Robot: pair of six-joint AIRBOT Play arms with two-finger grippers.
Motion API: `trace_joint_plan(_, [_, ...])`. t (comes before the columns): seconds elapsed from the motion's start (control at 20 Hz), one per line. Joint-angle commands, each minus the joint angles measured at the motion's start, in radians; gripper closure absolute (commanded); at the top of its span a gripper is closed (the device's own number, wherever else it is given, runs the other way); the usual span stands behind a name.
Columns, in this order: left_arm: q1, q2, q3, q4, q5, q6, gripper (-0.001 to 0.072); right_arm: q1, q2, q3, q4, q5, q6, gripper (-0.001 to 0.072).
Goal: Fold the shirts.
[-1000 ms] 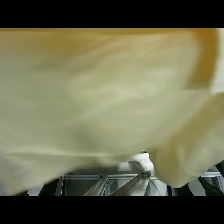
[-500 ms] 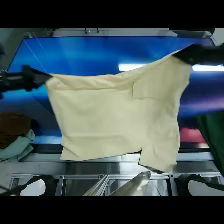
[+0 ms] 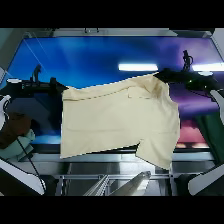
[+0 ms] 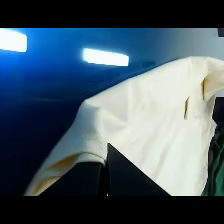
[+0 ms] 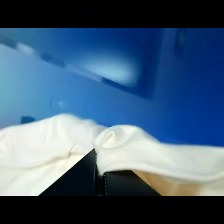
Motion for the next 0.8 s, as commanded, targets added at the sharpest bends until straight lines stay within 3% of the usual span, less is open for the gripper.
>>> trace_joint_plan(0.0, [0.021, -0.06, 0.155, -0.01, -0.11, -0.061, 0.0691, -0.067, -0.031, 0.04, 0.061, 0.134, -0.039, 0.0688])
trace_joint_plan(0.2, [0.029, -0.059, 0.206, -0.004, -0.333, -0.107, 0.0691, -0.147, -0.029, 0.04, 0.055, 0.375, -0.038, 0.0688])
trace_joint_plan(0.45, [-0.003, -0.058, 0.153, 0.075, -0.426, -0.159, 0.0691, -0.165, 0.0, 0.019, -0.079, 0.589, -0.029, 0.0689])
trace_joint_plan(0.6, [-0.014, -0.054, 0.046, 0.077, -0.432, -0.134, 0.0696, -0.176, 0.033, -0.076, -0.141, 0.541, -0.022, 0.0689])
trace_joint_plan(0.75, [0.002, -0.001, -0.085, 0.078, -0.352, -0.084, 0.0698, -0.199, 0.096, -0.222, -0.198, 0.396, -0.046, 0.0689])
